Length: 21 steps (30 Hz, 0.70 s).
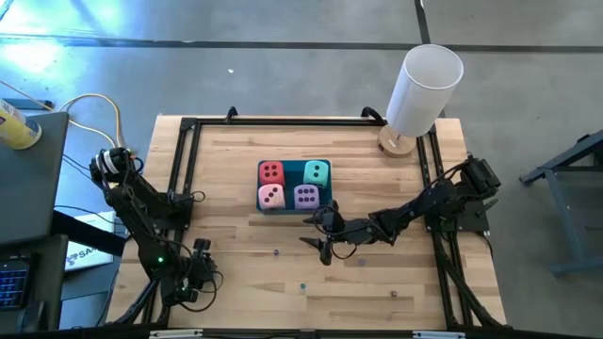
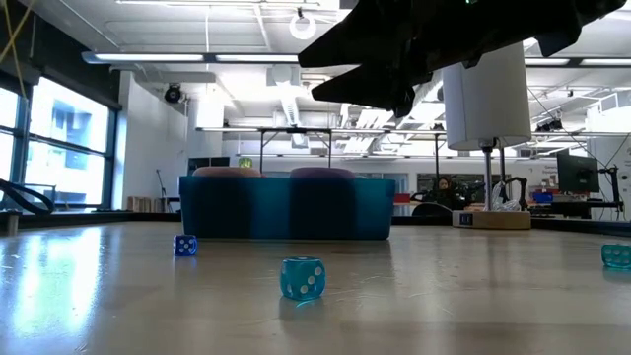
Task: Pick & Place Dice
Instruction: Put the blue die into the blue bin
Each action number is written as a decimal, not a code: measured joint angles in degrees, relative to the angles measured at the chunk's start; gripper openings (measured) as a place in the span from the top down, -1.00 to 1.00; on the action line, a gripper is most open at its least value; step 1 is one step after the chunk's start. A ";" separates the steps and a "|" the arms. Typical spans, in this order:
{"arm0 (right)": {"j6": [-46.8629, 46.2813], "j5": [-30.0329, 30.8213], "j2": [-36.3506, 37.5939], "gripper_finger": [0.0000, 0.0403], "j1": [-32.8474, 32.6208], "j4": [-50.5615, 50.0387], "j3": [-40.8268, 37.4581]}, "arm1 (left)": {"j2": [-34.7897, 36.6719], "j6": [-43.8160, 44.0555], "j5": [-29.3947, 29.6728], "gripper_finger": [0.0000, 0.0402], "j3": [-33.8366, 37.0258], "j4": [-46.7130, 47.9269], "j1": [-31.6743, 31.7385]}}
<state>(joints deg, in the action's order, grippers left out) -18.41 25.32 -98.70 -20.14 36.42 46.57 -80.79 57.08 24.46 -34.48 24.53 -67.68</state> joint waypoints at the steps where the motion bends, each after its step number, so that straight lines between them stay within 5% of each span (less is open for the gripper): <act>1: 0.00 0.00 0.00 -0.25 0.00 0.00 0.00 | 0.00 0.00 -0.01 0.20 0.00 0.00 0.00; 21: 0.00 0.02 0.00 -0.25 0.00 0.00 0.00 | 0.00 -2.77 0.59 0.69 0.00 -0.23 0.00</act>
<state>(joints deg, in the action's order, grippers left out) -18.41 25.34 -98.70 -20.14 36.42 46.57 -80.79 54.31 25.05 -34.48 24.30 -67.68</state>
